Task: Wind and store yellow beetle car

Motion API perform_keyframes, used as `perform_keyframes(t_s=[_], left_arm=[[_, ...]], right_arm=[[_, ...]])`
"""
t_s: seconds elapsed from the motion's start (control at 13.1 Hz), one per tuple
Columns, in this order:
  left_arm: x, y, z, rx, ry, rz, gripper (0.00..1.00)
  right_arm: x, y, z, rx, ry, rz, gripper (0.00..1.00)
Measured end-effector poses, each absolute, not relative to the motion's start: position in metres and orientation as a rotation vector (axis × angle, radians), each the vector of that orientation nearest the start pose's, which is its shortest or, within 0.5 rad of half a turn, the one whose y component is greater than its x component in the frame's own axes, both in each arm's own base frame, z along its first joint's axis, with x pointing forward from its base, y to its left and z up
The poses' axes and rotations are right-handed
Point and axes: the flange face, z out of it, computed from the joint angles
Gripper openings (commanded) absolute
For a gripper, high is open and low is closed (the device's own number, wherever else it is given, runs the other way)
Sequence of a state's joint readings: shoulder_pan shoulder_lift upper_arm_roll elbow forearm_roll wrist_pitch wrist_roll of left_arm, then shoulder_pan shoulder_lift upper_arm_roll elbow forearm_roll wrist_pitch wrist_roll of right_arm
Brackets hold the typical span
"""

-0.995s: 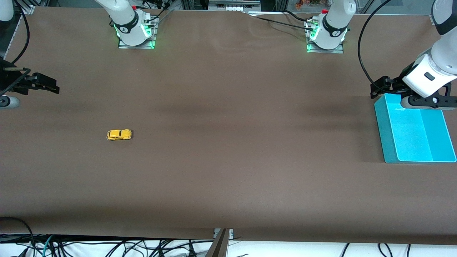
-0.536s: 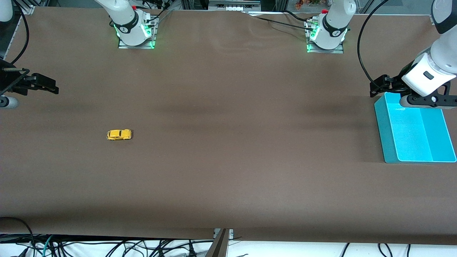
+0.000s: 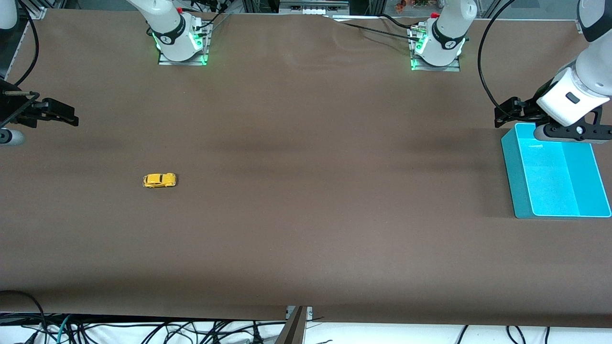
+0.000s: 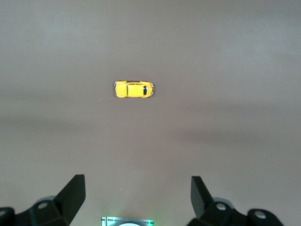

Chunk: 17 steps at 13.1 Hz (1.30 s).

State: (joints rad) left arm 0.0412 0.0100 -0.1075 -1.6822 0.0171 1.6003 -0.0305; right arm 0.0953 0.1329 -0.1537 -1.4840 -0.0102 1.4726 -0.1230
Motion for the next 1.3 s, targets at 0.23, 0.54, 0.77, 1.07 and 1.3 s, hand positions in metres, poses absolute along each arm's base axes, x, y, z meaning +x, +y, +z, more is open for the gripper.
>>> perform_keyframes(t_s=[0.23, 0.54, 0.77, 1.07, 1.3], left_arm=[[0.554, -0.034, 0.569, -3.118, 0.055, 0.143, 1.00], [0.553, -0.033, 0.570, -3.118, 0.053, 0.140, 1.00], [0.553, -0.031, 0.570, -3.118, 0.049, 0.140, 1.00], [0.553, -0.031, 0.570, -3.118, 0.048, 0.140, 1.00], [0.553, -0.035, 0.570, -3.117, 0.058, 0.140, 1.00]], right_arm=[[0.583, -0.029, 0.580, -3.149, -0.103, 0.234, 0.99], [0.589, -0.007, 0.566, -3.146, -0.161, 0.265, 0.99], [0.594, 0.026, 0.552, -3.143, -0.249, 0.303, 0.99], [0.595, 0.046, 0.535, -3.119, -0.384, 0.369, 0.99], [0.602, 0.048, 0.501, -3.008, -0.745, 0.463, 0.99]])
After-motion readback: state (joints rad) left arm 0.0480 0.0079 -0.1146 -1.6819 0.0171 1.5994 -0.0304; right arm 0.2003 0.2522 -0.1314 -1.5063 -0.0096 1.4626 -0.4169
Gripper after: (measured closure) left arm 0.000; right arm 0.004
